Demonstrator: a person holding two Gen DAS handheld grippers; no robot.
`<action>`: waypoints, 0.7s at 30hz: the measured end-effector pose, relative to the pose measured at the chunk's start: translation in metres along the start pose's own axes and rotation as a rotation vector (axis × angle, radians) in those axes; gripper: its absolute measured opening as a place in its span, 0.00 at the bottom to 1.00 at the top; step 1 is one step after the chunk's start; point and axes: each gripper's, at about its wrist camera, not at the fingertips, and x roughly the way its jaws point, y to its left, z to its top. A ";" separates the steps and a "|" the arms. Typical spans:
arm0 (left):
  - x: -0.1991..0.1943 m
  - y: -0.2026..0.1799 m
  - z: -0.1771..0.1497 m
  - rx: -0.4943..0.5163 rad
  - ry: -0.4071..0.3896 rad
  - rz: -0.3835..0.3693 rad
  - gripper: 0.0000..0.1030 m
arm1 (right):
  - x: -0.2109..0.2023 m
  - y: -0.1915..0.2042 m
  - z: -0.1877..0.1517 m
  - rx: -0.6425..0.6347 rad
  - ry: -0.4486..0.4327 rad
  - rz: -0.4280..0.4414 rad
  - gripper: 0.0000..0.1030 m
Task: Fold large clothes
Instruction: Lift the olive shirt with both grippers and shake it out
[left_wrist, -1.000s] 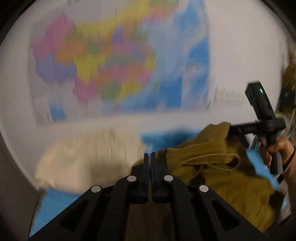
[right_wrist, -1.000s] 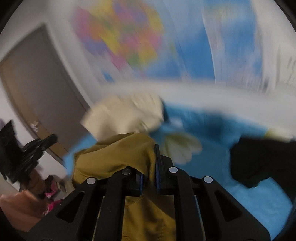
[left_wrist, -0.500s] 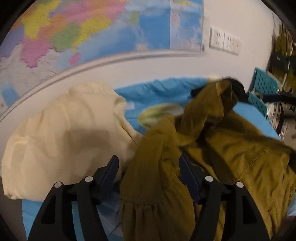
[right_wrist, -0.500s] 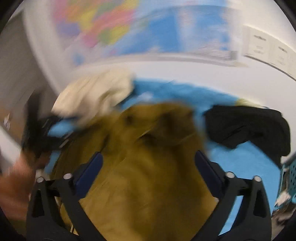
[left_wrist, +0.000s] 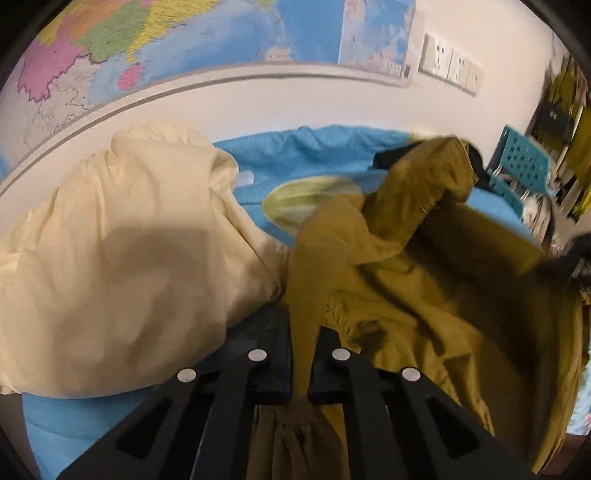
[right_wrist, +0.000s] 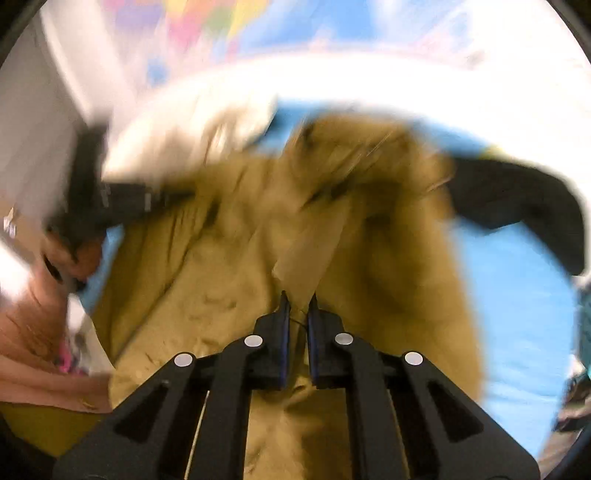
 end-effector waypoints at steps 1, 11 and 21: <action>-0.003 0.005 0.003 -0.015 -0.007 -0.013 0.03 | -0.021 -0.010 0.003 0.008 -0.035 -0.030 0.07; 0.015 0.004 0.024 -0.050 0.007 0.006 0.12 | -0.097 -0.204 -0.003 0.330 -0.161 -0.349 0.07; 0.046 -0.016 0.037 -0.006 0.094 0.062 0.42 | -0.052 -0.228 -0.041 0.377 -0.142 -0.377 0.78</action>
